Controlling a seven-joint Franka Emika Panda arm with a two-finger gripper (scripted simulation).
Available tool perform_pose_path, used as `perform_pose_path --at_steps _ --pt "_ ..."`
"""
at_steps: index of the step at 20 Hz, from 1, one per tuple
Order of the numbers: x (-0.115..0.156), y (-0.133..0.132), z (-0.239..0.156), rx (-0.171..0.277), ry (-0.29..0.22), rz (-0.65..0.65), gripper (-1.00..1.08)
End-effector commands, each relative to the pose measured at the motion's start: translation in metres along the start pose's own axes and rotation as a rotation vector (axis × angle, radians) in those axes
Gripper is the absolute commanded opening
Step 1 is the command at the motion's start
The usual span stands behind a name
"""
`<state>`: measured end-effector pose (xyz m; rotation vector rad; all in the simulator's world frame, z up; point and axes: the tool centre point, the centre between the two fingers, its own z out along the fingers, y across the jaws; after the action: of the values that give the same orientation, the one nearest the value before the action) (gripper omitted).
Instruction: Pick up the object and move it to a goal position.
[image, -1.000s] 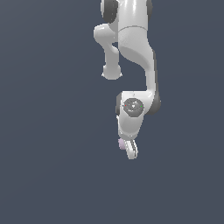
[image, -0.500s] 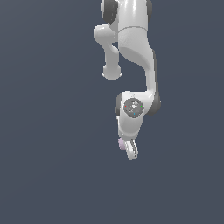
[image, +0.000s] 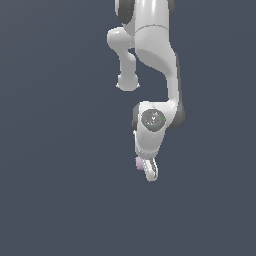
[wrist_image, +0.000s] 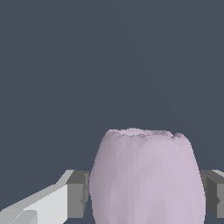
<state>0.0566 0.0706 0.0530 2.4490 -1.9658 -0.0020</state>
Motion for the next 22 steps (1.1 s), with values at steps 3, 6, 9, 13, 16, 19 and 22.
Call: perform_pose_path --at_steps 3,6,9,13,16,19,22 --pt "0.0 0.0 -0.026 0.002 0.0 0.0 -1.0" --pt "0.0 0.0 -0.051 0.002 0.0 0.0 -1.0" --pt "0.0 0.0 -0.082 0.001 -0.001 0.001 -1.0" --pt "0.0 0.0 -0.129 0.001 0.0 0.002 -1.0" --pt "0.0 0.0 -0.165 0.001 0.0 0.003 -1.0" --pt "0.0 0.0 -0.201 0.001 0.001 0.003 -1.0" --pt "0.0 -0.001 -0.236 0.001 0.001 0.003 -1.0"
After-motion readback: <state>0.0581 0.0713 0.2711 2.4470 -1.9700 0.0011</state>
